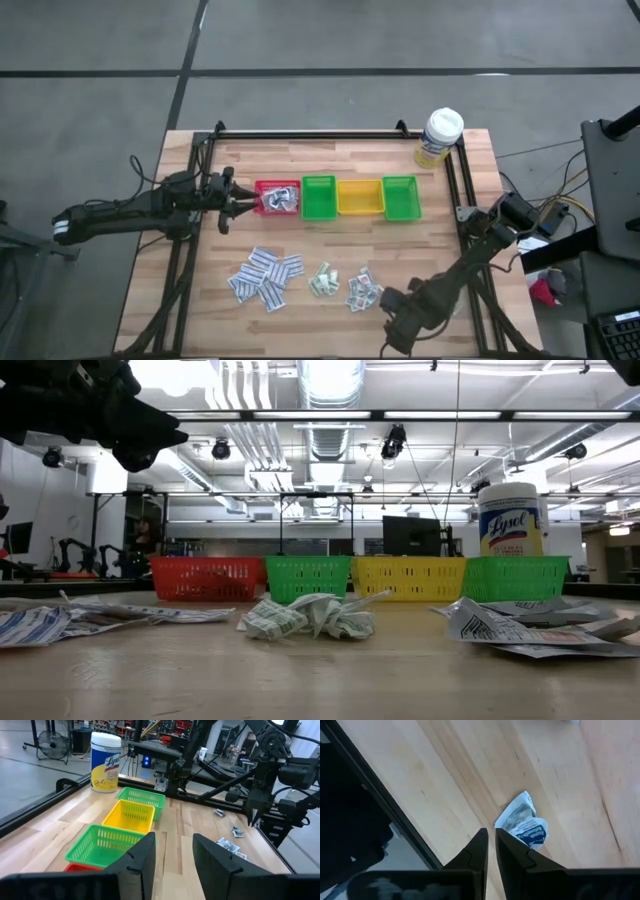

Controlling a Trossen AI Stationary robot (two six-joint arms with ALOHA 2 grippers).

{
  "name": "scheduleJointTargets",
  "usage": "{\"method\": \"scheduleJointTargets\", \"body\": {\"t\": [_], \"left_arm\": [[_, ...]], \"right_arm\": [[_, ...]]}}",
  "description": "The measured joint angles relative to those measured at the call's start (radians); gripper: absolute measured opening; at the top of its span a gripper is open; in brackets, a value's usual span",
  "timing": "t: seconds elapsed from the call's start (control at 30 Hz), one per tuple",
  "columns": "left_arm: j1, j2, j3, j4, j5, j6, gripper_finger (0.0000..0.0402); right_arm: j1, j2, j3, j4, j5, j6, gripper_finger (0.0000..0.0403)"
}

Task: Pick & Place First Aid Supplies
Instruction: Put the alcohol pad into the red basket

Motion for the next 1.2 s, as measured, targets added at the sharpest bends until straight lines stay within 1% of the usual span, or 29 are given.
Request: {"method": "scheduleJointTargets", "body": {"t": [0.2,0.5,0.63,0.87,1.2], "left_arm": [[0.0,0.0,0.0,0.0,0.001,0.0,0.0124],[0.0,0.0,0.0,0.001,0.003,0.0,0.0124],[0.0,0.0,0.0,0.001,0.003,-0.001,0.0124],[0.0,0.0,0.0,0.001,0.003,-0.003,0.0124],[0.0,0.0,0.0,0.001,0.003,-0.004,0.0124]], "right_arm": [[0.0,0.0,-0.003,0.001,-0.011,0.024,0.004],[-0.003,0.0,-0.044,0.036,-0.019,0.075,0.0097],[-0.003,0.0,-0.049,0.039,-0.017,0.089,0.0114],[-0.002,0.0,-0.093,0.064,-0.016,0.124,0.0117],[-0.011,0.0,-0.152,0.141,-0.016,0.152,0.0104]]}}
